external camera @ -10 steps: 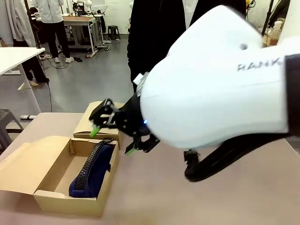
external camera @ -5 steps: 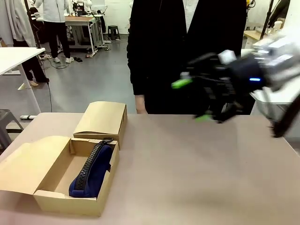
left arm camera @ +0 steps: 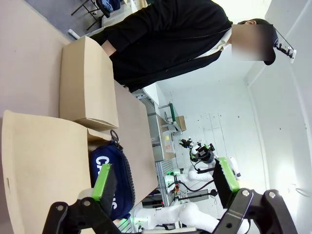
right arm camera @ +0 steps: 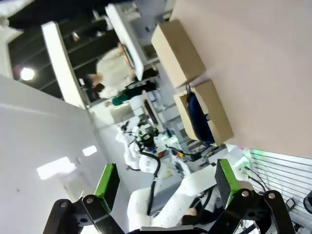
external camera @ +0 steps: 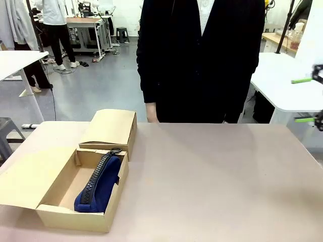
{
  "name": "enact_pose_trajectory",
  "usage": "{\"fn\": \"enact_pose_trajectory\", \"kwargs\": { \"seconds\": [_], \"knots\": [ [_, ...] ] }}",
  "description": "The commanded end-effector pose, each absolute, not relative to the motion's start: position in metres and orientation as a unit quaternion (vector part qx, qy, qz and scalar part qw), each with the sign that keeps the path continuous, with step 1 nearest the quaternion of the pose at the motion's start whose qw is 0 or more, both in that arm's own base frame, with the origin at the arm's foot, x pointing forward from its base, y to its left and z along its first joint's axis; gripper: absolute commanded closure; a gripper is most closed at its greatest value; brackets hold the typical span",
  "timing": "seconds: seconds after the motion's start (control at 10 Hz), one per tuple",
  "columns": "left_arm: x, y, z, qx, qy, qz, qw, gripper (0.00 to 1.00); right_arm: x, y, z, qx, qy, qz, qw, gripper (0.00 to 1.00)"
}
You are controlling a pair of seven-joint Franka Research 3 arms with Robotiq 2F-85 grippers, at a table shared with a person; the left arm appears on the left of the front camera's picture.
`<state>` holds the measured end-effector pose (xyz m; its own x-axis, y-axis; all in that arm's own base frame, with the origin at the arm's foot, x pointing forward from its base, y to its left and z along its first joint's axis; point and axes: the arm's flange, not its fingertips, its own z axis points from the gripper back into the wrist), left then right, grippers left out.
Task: Place items inside the box.
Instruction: Pick up a Pencil pouch or Stapler and place it inside the Mailer Box closest to the robot, then close the lid of the Mailer Box closest to the robot.
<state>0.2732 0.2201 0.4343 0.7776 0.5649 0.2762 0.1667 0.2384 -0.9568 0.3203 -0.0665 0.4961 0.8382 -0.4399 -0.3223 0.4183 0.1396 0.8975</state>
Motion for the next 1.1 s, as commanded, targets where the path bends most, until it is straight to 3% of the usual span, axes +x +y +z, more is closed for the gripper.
{"fn": "enact_pose_trajectory", "kwargs": {
  "seconds": [0.0, 0.2, 0.4, 0.5, 1.0],
  "knots": [
    [0.273, 0.219, 0.436, -0.607, -0.313, 0.132, 0.719, 0.00, 0.243, -0.047, 0.413, 0.620, 0.005, -0.256, 0.742, 0.00],
    [0.273, 0.219, 0.436, -0.607, -0.313, 0.132, 0.719, 0.00, 0.212, -0.043, 0.377, 0.546, 0.074, -0.241, 0.799, 0.00],
    [0.273, 0.219, 0.436, -0.607, -0.313, 0.132, 0.719, 0.00, 0.230, -0.003, 0.381, 0.407, 0.114, -0.246, 0.872, 0.00],
    [0.273, 0.219, 0.436, -0.607, -0.313, 0.132, 0.719, 0.00, 0.295, -0.106, 0.422, 0.554, 0.093, -0.257, 0.786, 0.00],
    [0.273, 0.219, 0.436, -0.607, -0.313, 0.132, 0.719, 0.00, 0.295, -0.106, 0.422, 0.554, 0.093, -0.257, 0.786, 0.00]
  ]
}}
